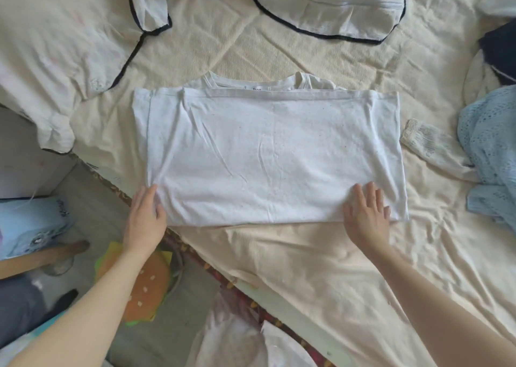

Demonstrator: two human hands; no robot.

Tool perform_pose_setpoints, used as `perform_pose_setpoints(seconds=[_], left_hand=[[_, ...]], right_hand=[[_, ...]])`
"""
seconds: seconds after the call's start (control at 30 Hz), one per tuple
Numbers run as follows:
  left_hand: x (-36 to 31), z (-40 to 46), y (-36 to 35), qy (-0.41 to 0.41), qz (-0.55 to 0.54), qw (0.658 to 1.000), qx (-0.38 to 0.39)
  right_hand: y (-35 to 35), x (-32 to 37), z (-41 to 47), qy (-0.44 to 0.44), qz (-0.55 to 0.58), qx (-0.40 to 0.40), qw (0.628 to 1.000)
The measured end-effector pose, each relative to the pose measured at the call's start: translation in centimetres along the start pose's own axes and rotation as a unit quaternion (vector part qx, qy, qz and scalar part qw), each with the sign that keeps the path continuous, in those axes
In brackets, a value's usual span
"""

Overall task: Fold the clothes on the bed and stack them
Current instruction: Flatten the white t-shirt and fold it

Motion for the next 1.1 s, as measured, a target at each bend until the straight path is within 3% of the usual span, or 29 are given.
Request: perform_pose_setpoints(seconds=[0.07, 0.17, 0.3, 0.47, 0.57, 0.7, 0.9, 1.03, 1.1], left_hand=[[0.7, -0.5, -0.5, 0.076, -0.094, 0.993, -0.011], [1.4, -0.5, -1.4, 0.17, -0.228, 0.959, -0.011], [2.6, -0.1, -2.1, 0.237, -0.298, 0.925, -0.003], [4.1, 0.2, -0.9, 0.305, -0.5, 0.809, 0.052], [4.7, -0.3, 0.5, 0.307, -0.554, 0.772, 0.049], [4.3, -1.8, 1.9, 0.252, -0.563, 0.786, 0.035], [-0.4, -4.0, 4.8, 0.148, -0.498, 0.854, -0.031], [-6.6, -4.7, 6.2, 0.054, -0.42, 0.901, -0.09], [-10.8, -4.9, 6.3, 0.004, -0.375, 0.92, -0.111]], right_hand=[[-0.6, 2.8, -1.3, 0.036, 0.0, -0.008, 0.999], [-2.2, 7.6, -3.9, 0.163, -0.009, -0.003, 0.987], [-4.6, 13.4, -6.6, 0.294, -0.056, 0.054, 0.953], [-5.8, 16.4, -7.5, 0.297, -0.096, 0.062, 0.948], [-5.6, 16.7, -7.6, 0.275, -0.064, 0.039, 0.958], [-5.8, 16.0, -7.9, 0.24, -0.07, 0.04, 0.967], [-4.5, 16.2, -6.7, 0.256, -0.036, 0.122, 0.958], [-1.8, 16.1, -5.8, 0.141, 0.202, 0.183, 0.952], [0.1, 14.9, -5.4, 0.025, 0.395, 0.204, 0.895]])
Point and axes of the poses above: each hand's wrist, its own z-axis towards the middle knuckle, its own y-axis out of the back of the hand, x = y × z, the point moved 1 cm from there along z, towards the middle knuckle, and after that the axes turned 3 degrees about -z, right-handed, at the moved point
